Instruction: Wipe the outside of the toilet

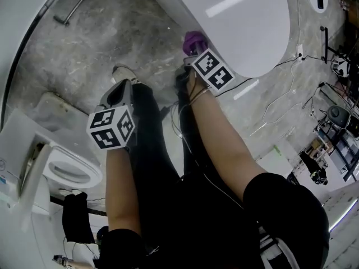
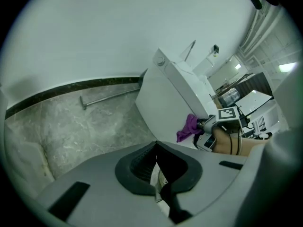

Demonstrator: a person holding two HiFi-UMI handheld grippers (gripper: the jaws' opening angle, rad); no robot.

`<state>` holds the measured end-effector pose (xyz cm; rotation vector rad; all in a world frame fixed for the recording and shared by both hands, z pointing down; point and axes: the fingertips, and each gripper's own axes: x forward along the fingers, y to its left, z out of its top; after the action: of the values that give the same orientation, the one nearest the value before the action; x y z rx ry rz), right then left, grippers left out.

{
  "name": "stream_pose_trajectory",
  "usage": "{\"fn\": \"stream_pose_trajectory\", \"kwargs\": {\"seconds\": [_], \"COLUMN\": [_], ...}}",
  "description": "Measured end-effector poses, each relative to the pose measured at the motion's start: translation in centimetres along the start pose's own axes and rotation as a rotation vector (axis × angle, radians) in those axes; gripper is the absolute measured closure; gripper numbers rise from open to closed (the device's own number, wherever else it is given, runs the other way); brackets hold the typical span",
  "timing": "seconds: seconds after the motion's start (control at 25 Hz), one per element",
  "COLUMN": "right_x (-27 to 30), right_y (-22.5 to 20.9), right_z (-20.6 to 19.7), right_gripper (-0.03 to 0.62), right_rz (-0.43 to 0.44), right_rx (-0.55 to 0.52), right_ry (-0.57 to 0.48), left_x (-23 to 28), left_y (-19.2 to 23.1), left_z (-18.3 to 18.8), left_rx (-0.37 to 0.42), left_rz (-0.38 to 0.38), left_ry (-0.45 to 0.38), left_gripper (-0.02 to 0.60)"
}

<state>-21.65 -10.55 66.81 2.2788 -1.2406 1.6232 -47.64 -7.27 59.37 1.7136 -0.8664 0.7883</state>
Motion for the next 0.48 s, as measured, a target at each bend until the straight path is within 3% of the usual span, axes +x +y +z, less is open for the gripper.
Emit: {"fn": "stream_pose_trajectory", "kwargs": {"seconds": [0.48], "right_x": [3.3], "right_y": [5.7], "right_z": [0.1], "right_gripper": [0.519], "right_rz": [-0.036], "right_rx": [0.028], "right_ry": [-0.059], "left_x": [-1.4], "left_y": [3.3], "left_z": [4.5], "left_rx": [0.083], "left_rz": [-0.075], "left_ry": [0.018], "left_gripper": [0.574]}}
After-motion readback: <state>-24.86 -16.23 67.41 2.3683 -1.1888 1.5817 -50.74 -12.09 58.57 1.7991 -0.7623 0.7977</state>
